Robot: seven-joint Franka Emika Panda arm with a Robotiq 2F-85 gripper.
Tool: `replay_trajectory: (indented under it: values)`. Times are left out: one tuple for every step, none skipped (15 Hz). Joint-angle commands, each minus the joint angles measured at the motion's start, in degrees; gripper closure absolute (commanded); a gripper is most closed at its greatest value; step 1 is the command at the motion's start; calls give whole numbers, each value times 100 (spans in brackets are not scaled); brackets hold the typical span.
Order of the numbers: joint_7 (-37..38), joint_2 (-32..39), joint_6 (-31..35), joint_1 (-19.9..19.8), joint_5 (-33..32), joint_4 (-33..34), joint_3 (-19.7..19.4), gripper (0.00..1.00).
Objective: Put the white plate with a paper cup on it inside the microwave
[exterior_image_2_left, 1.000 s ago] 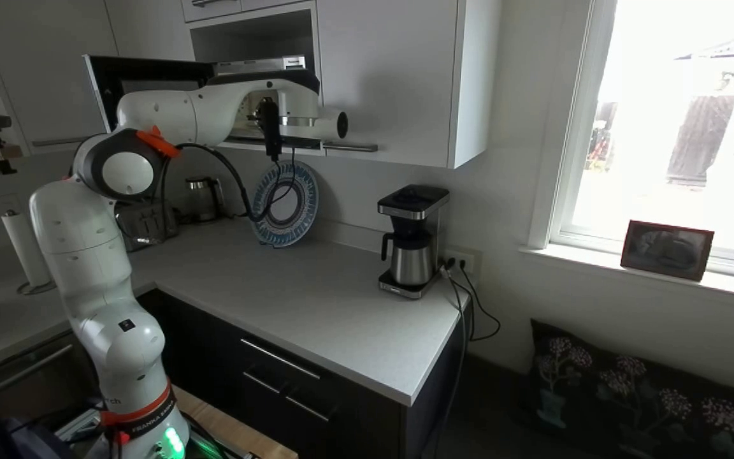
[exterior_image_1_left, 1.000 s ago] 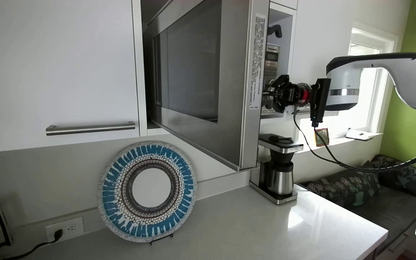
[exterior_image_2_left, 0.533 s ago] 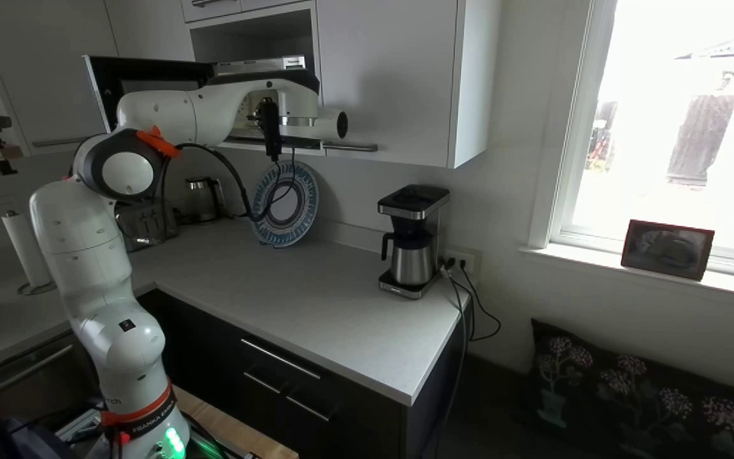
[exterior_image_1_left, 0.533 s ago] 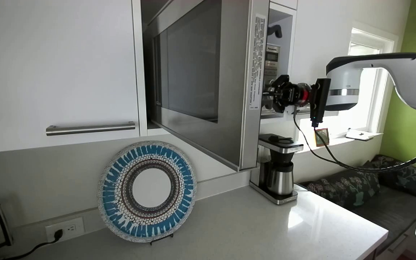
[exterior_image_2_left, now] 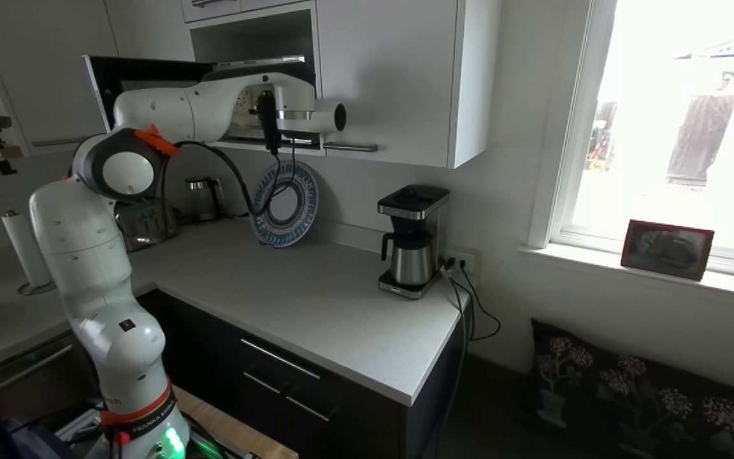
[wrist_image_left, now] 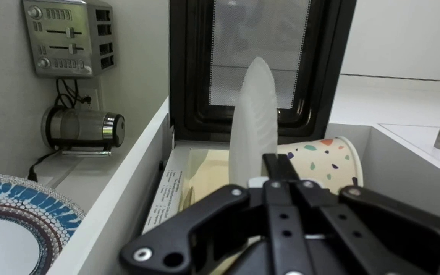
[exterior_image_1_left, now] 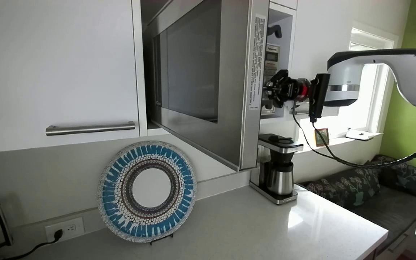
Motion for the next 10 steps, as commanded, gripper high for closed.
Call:
replay_trajectory:
  values:
    - [289,-83,526,135,6,98,95,100]
    - [379,-113,649,173,-6,77,130,100]
    - [463,-142,776,210,-27,56,167,100]
    - [548,-177,922,250,-29,16,210,100]
    - [628,-214,1118,294,-53,-9,264,100]
    - [710,-239,1281,334,-78,-2,307,100]
    - [785,-278,1444,374,-114,-15,349,100]
    - [892,-330,1590,398,-150,-35,377,100]
    - [961,-372,1731,422,-204,-52,413,100]
    - [1027,-411,1882,453,-249,-67,451,100]
